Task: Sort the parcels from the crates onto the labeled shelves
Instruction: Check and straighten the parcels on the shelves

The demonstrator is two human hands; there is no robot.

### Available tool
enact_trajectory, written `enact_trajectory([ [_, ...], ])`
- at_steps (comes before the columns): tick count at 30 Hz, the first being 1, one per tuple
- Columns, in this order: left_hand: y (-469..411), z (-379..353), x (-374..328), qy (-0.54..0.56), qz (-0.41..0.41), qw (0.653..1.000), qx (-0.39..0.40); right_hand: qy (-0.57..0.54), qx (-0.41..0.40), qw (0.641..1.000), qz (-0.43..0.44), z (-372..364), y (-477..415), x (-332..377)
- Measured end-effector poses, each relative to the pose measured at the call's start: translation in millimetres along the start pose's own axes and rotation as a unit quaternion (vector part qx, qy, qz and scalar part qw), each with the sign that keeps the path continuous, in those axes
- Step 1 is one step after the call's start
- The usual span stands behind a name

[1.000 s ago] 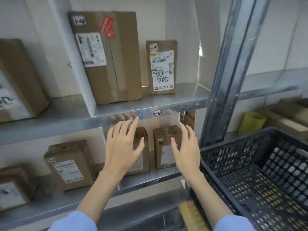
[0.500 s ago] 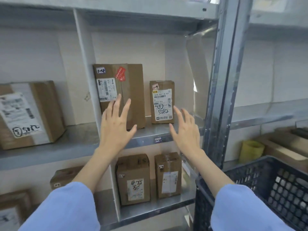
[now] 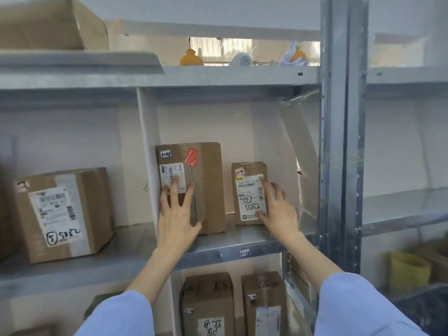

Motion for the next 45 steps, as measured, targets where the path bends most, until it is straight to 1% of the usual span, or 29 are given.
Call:
enact_trajectory([
  [7,-1.5,-12.1,0.6,0.006,0.029,0.999,0.014,-0.009,-0.001,1.000,0.021,-5.7,-7.8,-6.3],
  [16,-3.1,-20.7,-6.0,0.014,0.045,0.999,0.024,0.010,0.010,1.000,0.021,-4.2,-3.0,-4.7],
  [22,4.2,-1.7,-13.4,-0.007,0.012,1.000,0.005,0.038,-0.028,0.998,0.035,8.6,5.0,6.6],
  [25,16.6,13.1,-22.3,-0.013,-0.025,1.000,-0.008,0.056,-0.042,0.997,0.039,10.9,13.0,18.5],
  [27,27.9,24.4,-27.5,-0.025,-0.049,0.998,-0.018,0.059,-0.034,0.997,0.035,11.2,19.6,28.1],
  [31,54.3,45.3,-28.0,-0.039,-0.073,0.996,-0.020,0.067,0.008,0.997,0.035,13.0,35.4,55.0],
  [35,79.1,66.3,-4.8,-0.033,-0.068,0.997,-0.015,0.029,0.054,0.996,0.063,23.9,52.9,96.8],
  [39,106.8,90.5,37.4,-0.050,-0.054,0.997,-0.007,0.036,0.051,0.993,0.098,40.7,76.6,150.5],
  [45,152.5,130.7,125.0,-0.061,-0.016,0.998,0.009,0.022,0.031,0.990,0.134,56.3,113.5,246.2],
])
Point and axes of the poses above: each hand's wrist, its own y-axis away from the middle knuckle, its own z-axis out of the back of the hand, x = y × z, the point moved 8 cm from there along -y, towards the middle knuckle, and after that the axes turned 14 degrees about x, right-handed, at the moved point
